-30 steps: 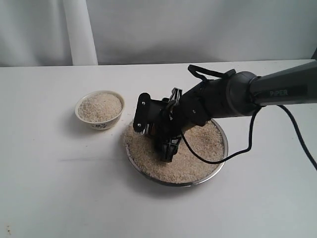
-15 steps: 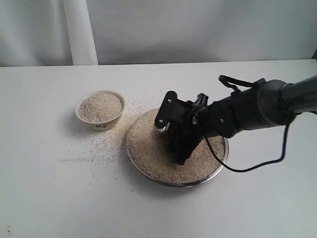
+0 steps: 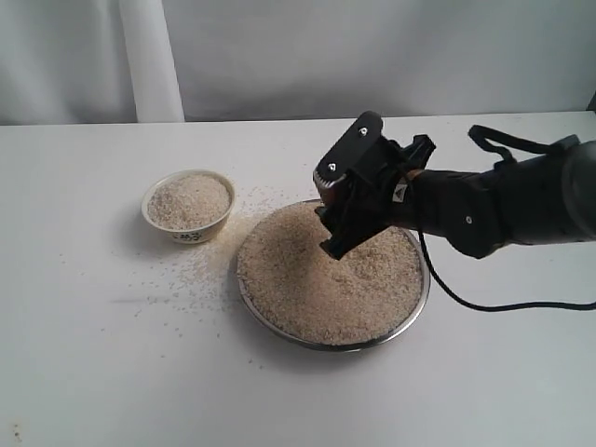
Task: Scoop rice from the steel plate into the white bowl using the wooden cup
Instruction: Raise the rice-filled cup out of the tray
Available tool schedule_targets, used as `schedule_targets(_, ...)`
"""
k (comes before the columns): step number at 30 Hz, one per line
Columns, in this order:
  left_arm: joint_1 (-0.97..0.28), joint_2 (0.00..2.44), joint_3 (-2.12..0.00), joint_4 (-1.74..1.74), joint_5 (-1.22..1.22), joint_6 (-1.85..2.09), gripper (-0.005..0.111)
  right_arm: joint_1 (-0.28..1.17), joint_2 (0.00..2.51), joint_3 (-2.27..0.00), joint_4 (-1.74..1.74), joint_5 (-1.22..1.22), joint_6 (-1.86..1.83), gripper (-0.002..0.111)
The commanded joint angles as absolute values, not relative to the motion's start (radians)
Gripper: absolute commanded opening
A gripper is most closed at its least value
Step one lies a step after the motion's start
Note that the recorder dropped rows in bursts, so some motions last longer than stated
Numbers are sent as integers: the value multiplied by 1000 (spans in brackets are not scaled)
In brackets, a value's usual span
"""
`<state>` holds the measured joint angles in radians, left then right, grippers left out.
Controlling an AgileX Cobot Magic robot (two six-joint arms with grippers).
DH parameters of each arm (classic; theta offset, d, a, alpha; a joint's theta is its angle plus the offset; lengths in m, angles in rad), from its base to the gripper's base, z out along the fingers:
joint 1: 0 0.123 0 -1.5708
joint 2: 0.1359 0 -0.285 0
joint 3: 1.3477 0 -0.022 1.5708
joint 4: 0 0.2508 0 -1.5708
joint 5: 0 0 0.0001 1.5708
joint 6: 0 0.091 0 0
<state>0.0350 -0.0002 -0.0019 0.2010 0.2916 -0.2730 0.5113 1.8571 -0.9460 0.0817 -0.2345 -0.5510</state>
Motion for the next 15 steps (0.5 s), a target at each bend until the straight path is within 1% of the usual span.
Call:
schedule_targets(1, 30, 0, 0, 196, 285, -277, 0, 511, 1807, -944, 18, -321, -448, 0)
schedule_targets(5, 30, 0, 0, 196, 285, -277, 0, 511, 1780, -944, -162, -384, -234, 0)
schedule_targets(9, 30, 0, 0, 196, 285, -277, 0, 511, 1769, -944, -377, -518, 32, 0)
schedule_targets(11, 30, 0, 0, 196, 285, -277, 0, 511, 1776, -944, -423, -590, 61, 0)
schedule_targets(15, 30, 0, 0, 196, 285, -277, 0, 511, 1776, -944, -423, -587, 61, 0)
